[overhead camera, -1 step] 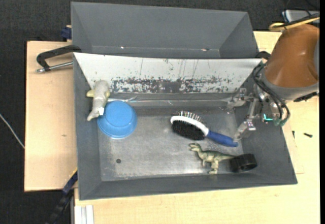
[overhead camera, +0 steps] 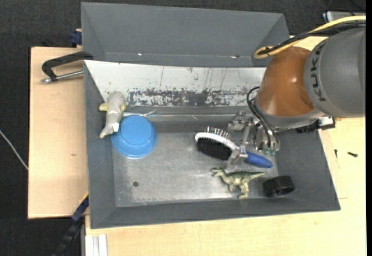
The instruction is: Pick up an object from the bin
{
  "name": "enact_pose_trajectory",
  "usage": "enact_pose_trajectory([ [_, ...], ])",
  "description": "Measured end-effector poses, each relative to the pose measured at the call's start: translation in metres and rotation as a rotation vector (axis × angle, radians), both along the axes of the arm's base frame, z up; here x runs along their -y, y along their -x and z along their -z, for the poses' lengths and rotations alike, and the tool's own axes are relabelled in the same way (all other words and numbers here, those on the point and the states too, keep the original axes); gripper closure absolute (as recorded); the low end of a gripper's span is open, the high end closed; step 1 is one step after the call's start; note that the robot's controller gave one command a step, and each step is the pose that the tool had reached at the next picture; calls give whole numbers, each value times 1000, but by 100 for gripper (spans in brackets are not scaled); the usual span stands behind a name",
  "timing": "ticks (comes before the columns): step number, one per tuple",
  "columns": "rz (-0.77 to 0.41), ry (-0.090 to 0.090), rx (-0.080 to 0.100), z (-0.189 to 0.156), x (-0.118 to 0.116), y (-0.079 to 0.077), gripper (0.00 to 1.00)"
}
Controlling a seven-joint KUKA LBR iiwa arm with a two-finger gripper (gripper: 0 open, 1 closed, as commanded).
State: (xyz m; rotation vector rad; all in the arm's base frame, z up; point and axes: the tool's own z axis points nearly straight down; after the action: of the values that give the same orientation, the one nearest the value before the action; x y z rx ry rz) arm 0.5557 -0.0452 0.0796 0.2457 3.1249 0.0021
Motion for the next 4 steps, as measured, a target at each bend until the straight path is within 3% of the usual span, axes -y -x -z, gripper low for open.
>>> enact_pose_trajectory([
  [1,151,0,1,-22,-28,-6,0],
  [2,372,-3,-2,-21,-40,-11,0],
  [3,382,-2,-10,5,-44,-21,0],
  [4,379,-1,-8,5,-45,-21,0],
])
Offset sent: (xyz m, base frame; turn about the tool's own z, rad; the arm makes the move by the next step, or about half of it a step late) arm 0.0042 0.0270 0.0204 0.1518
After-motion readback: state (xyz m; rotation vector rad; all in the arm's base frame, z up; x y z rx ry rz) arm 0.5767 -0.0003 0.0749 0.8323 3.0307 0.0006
